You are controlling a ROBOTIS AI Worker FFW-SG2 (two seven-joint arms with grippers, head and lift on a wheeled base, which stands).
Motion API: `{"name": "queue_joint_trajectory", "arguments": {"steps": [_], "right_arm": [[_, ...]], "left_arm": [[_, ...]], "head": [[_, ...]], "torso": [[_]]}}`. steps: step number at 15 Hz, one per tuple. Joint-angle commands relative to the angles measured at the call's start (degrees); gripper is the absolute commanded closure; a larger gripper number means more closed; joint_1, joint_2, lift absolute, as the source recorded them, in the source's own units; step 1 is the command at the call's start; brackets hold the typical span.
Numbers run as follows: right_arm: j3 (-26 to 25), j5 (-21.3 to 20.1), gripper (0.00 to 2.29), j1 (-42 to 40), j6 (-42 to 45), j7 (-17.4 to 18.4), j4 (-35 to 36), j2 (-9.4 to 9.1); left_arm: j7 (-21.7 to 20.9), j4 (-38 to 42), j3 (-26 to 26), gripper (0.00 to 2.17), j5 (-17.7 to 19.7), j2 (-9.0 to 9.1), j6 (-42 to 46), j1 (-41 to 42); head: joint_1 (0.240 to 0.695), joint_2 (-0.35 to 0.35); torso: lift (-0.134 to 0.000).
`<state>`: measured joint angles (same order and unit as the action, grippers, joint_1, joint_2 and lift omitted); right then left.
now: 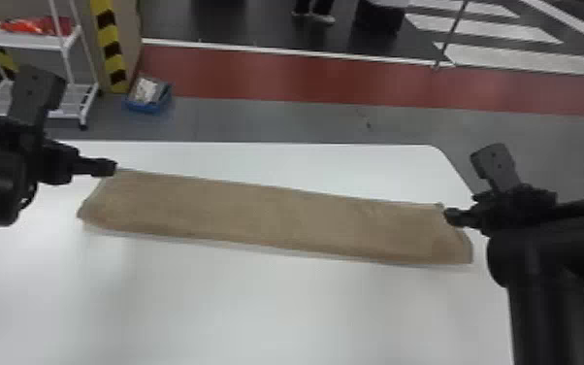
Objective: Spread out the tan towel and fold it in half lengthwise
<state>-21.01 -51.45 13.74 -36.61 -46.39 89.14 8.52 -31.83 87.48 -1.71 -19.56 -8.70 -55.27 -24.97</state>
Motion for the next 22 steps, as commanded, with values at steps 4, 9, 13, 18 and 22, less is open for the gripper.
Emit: {"name": "queue_joint_trajectory", "arguments": {"steps": [4,9,13,18,22], "right_arm": [[-0.6,0.7,0.06,-2.1,-0.1,0.1,1.3,0.01],[-0.8,0.7,0.06,-5.1,-0.1,0.1,3.7,-0.17],[-1.5,1.0,0.07,-6.4,-0.3,0.1,5.1,-0.43],[-2.0,2.2,0.07,-8.5,-0.4,-0.1,7.4,-0.35],[-3.2,3.3,0.07,-9.3,-0.6,-0.3,8.1,-0.35]], "left_arm": [[-0.8,0.9,0.5,0.16,0.0,-0.09,0.1,2.7],[1.1,-0.3,-0.3,0.21,2.6,1.32,-8.3,0.4],[1.2,-3.3,-0.1,0.21,3.9,1.67,-12.7,-1.6],[2.4,-8.3,-0.3,0.21,3.7,2.02,-13.8,-3.5],[2.7,-9.3,0.1,1.36,3.9,1.93,-13.8,-3.8]], "head": [[0.695,-0.197],[0.695,-0.213],[0.695,-0.223],[0.695,-0.231],[0.695,-0.231]], "torso": [[-0.123],[-0.123],[-0.123],[-0.123],[-0.123]]}}
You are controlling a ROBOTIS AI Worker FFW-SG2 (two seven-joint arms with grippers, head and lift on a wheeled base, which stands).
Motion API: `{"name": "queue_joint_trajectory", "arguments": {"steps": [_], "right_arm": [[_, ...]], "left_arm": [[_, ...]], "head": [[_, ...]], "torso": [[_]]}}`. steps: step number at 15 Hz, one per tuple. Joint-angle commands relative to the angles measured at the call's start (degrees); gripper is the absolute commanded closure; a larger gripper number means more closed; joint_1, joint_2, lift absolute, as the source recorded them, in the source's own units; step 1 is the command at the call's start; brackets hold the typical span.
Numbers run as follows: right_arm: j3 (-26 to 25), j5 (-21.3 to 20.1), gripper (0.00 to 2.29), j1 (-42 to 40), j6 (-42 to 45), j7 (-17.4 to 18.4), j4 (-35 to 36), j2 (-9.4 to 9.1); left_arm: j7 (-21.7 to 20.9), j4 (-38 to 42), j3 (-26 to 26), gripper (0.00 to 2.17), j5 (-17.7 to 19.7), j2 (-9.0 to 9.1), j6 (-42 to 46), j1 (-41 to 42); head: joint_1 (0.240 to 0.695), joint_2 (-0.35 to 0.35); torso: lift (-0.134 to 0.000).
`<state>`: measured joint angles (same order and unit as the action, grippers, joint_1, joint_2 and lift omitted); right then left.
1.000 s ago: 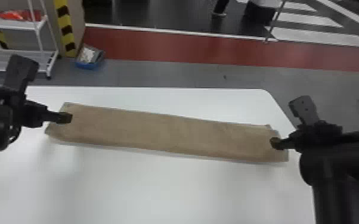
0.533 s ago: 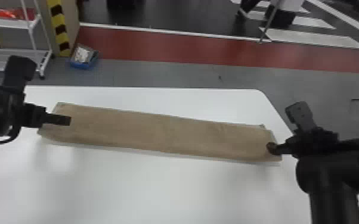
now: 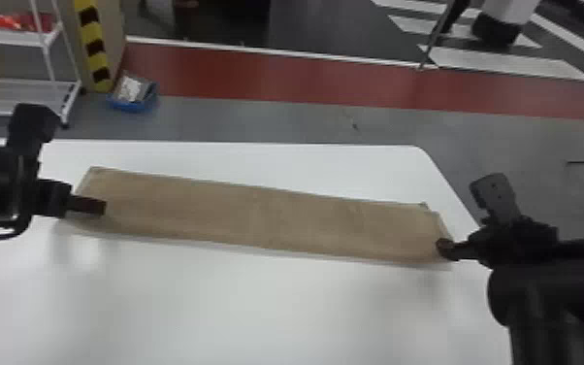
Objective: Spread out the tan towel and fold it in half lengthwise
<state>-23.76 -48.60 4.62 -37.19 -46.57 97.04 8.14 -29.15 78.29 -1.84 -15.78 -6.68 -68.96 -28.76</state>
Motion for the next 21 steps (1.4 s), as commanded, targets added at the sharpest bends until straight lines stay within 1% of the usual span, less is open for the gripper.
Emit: {"name": "queue_joint_trajectory", "arguments": {"steps": [1,2,4,5,6,7,8,10,12,13,14,15,16,17,18,19,21], "right_arm": [[-0.5,0.4,0.07,-0.1,0.0,0.0,0.2,0.04],[-0.5,0.4,0.07,-0.1,0.0,0.0,0.2,0.04],[-0.5,0.5,0.07,-0.2,-0.2,-0.1,0.4,-0.05],[-0.4,0.5,0.07,-0.2,-0.2,-0.1,0.5,-0.05],[-0.4,0.5,0.07,-0.2,-0.2,-0.1,0.6,-0.05],[-0.3,0.6,0.07,-0.2,-0.4,-0.1,0.9,-0.14],[-0.2,0.7,0.07,-0.2,-0.6,-0.1,1.1,-0.23],[0.1,0.8,0.07,-0.1,-0.6,-0.1,1.4,-0.75],[0.9,0.8,0.07,-0.1,-1.1,-0.2,2.3,-1.46],[1.2,0.9,0.07,-0.1,-1.4,-0.2,2.8,-1.72],[1.5,0.9,0.07,-0.1,-2.0,-0.2,3.1,-1.99],[1.9,0.9,0.07,0.0,-2.0,0.0,3.3,-2.42],[2.1,1.0,0.07,0.1,-2.3,0.2,3.7,-2.95],[2.3,1.1,0.07,0.3,-2.3,0.3,3.7,-3.39],[2.7,1.2,0.07,0.5,-2.5,0.7,3.7,-3.92],[3.1,1.1,0.07,0.7,-2.5,1.4,3.7,-4.18],[3.9,1.1,0.07,1.4,-2.5,2.7,3.6,-4.62]], "left_arm": [[0.1,0.4,0.4,1.59,0.0,-0.35,-0.3,0.3],[0.0,0.7,0.5,1.68,0.0,-0.53,-1.1,0.5],[-0.6,2.5,0.9,1.68,-0.3,-0.70,-3.1,1.7],[-1.3,4.2,1.1,1.73,-0.3,-0.79,-4.3,2.7],[-2.1,7.1,1.7,1.85,-0.3,-1.32,-6.8,4.3],[-3.3,11.6,2.7,1.85,-0.3,-1.93,-9.9,7.1],[-4.3,15.8,4.0,1.85,-0.2,-2.02,-12.9,9.6],[-6.4,24.8,7.0,1.85,0.0,-2.99,-18.2,16.0],[-8.6,32.4,10.4,1.85,0.0,-3.07,-19.4,21.9],[-10.1,35.0,11.8,1.85,0.0,-3.51,-20.1,24.2],[-10.7,36.5,12.7,1.85,0.0,-4.04,-20.1,25.9],[-11.7,37.2,13.8,1.85,0.2,-5.10,-19.9,27.0],[-11.9,37.5,14.0,1.75,0.5,-5.54,-19.6,27.6],[-11.2,38.8,15.3,1.07,0.7,-5.89,-18.9,28.8],[-10.7,40.8,16.4,0.00,2.2,-5.71,-17.8,30.0],[-10.7,42.3,17.0,0.00,3.1,-5.62,-17.7,30.8],[-10.6,45.0,17.4,0.04,3.5,-5.36,-17.0,32.3]], "head": [[0.695,-0.231],[0.695,-0.232],[0.695,-0.230],[0.695,-0.228],[0.695,-0.227],[0.695,-0.228],[0.695,-0.229],[0.695,-0.227],[0.695,-0.217],[0.695,-0.211],[0.695,-0.204],[0.695,-0.198],[0.695,-0.189],[0.695,-0.166],[0.695,-0.154],[0.695,-0.139],[0.695,-0.119]], "torso": [[-0.123],[-0.123],[-0.123],[-0.123],[-0.123],[-0.123],[-0.123],[-0.123],[-0.123],[-0.123],[-0.123],[-0.123],[-0.123],[-0.123],[-0.123],[-0.123],[-0.123]]}}
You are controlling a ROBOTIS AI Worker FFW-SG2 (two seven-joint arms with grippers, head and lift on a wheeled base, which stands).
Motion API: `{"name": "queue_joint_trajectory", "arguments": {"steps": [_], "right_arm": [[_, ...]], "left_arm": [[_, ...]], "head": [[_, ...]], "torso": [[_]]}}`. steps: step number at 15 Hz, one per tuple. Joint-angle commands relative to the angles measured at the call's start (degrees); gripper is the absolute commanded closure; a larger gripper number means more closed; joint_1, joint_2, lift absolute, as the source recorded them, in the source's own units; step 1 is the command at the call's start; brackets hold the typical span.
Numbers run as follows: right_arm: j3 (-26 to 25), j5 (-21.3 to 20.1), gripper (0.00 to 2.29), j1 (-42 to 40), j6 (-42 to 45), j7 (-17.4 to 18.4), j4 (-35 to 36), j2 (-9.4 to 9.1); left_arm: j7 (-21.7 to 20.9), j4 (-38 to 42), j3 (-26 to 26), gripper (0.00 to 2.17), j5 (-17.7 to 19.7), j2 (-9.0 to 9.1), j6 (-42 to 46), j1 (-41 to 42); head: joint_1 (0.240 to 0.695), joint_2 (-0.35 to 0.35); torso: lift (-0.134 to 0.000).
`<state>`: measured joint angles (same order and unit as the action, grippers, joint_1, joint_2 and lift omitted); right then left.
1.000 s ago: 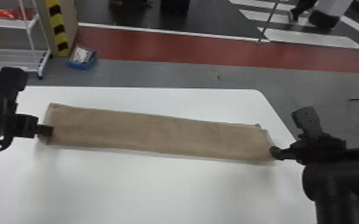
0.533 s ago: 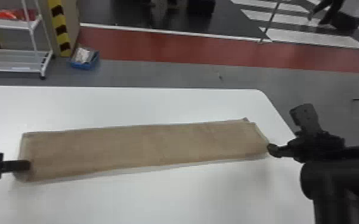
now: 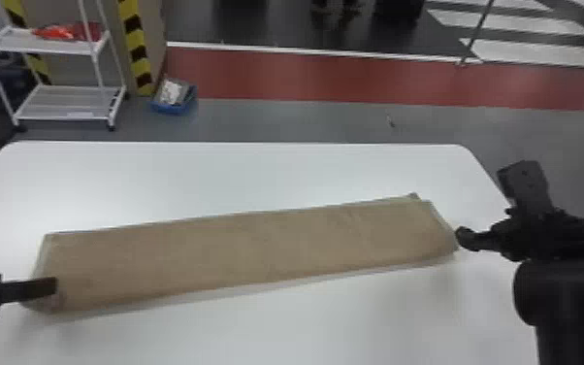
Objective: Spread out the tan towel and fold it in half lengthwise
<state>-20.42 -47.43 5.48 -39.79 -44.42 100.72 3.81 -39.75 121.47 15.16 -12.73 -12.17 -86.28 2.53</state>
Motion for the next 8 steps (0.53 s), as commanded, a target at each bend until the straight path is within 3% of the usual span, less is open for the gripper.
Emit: {"name": "queue_joint_trajectory", "arguments": {"steps": [1,5,8], "right_arm": [[1.3,0.0,0.07,1.1,0.1,2.0,-0.3,-0.47],[4.8,-2.8,0.07,3.0,0.3,3.0,-4.4,-1.97],[5.0,-3.8,0.08,3.1,0.1,1.0,-5.0,-1.70]], "left_arm": [[0.0,2.4,1.2,0.07,1.2,0.39,0.9,1.5],[0.7,6.1,2.9,0.07,3.6,1.53,1.1,3.4],[1.5,7.3,3.4,0.07,3.9,1.71,1.1,4.1]], "head": [[0.695,-0.112],[0.695,-0.097],[0.695,-0.070]], "torso": [[-0.123],[-0.123],[-0.123]]}}
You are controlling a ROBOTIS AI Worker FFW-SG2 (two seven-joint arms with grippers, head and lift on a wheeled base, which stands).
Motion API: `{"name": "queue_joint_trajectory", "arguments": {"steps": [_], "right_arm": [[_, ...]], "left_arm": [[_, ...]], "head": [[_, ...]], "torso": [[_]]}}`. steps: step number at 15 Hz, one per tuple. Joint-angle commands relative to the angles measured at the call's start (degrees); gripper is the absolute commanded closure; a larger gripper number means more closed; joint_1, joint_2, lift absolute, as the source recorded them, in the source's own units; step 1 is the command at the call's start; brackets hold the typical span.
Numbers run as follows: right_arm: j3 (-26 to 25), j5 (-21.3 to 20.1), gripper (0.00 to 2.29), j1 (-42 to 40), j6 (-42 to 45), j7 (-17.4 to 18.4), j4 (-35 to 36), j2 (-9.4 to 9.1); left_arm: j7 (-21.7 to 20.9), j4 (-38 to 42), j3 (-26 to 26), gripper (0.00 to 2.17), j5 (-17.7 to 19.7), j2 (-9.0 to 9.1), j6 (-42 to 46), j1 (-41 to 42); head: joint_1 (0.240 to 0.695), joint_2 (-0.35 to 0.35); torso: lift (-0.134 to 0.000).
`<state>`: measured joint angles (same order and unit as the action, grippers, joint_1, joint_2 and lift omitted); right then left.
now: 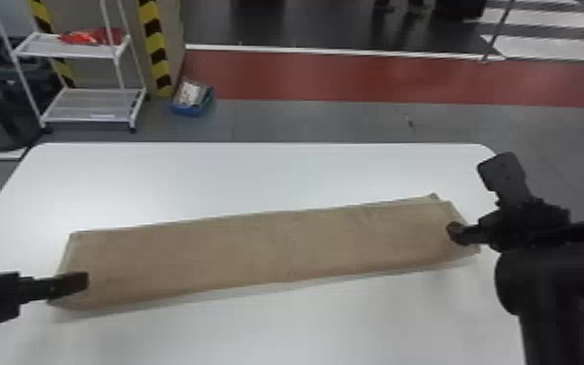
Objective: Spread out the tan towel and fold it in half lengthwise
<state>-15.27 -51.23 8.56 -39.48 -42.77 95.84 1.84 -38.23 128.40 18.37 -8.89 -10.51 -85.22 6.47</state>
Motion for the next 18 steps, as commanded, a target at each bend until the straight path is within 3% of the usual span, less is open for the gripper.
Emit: {"name": "queue_joint_trajectory", "arguments": {"steps": [1,6,11,15,18], "right_arm": [[-0.4,0.0,0.09,-0.1,-0.2,-1.1,-0.1,0.80],[-1.3,0.3,0.10,-2.1,0.0,-2.3,0.5,2.03],[-0.8,-0.8,0.10,-1.3,0.5,-1.7,-3.3,2.38],[-4.2,5.0,0.10,-1.3,-2.3,-2.2,2.7,2.12],[-4.3,5.1,0.10,-1.7,-2.8,-2.6,3.9,2.38]], "left_arm": [[0.0,0.4,0.4,0.07,0.1,0.14,0.0,0.2],[0.0,1.2,0.7,0.07,0.3,0.66,-0.2,0.2],[0.0,1.2,0.6,0.07,0.2,1.01,-0.2,0.3],[0.0,1.9,0.8,0.07,0.4,1.28,-0.2,0.3],[0.0,2.3,0.8,0.07,0.3,1.54,-0.2,0.4]], "head": [[0.695,-0.066],[0.695,-0.076],[0.695,-0.095],[0.695,-0.101],[0.695,-0.110]], "torso": [[-0.123],[-0.123],[-0.123],[-0.123],[-0.123]]}}
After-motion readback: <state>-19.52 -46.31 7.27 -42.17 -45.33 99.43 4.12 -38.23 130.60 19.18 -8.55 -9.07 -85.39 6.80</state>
